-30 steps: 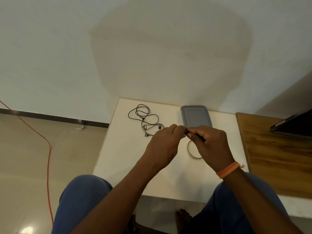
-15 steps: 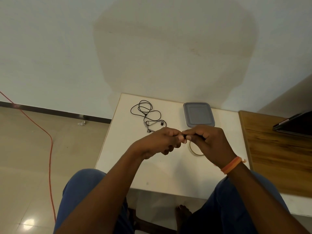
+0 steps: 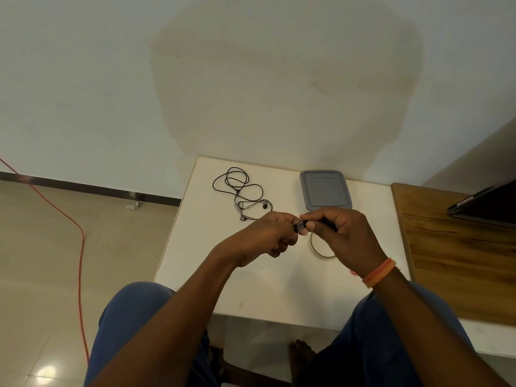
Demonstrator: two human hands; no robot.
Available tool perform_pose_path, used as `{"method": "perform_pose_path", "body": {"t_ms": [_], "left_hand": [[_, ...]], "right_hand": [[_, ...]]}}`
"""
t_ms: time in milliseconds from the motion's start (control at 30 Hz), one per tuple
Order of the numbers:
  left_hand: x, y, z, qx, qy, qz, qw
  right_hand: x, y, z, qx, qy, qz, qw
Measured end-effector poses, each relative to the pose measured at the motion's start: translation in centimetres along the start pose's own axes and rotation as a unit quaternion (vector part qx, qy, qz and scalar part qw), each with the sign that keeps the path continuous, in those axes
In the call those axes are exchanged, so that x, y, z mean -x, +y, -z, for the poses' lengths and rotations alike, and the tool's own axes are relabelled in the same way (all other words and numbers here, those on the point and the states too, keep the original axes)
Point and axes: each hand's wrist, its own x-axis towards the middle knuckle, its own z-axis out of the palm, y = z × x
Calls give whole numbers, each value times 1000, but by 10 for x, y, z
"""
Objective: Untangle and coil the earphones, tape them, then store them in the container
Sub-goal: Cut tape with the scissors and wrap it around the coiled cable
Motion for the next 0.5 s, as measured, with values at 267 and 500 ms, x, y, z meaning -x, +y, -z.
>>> {"method": "perform_pose_path", "body": {"t_ms": [267,500], "left_hand": [[-1,-5,-4,-120,41,-94,988],[-1,-4,-7,-146,44,-127,980]], "right_hand": [[0,-4,5,-51,-8,-25,998],[0,-4,7,-55,-11,-32,998]]}}
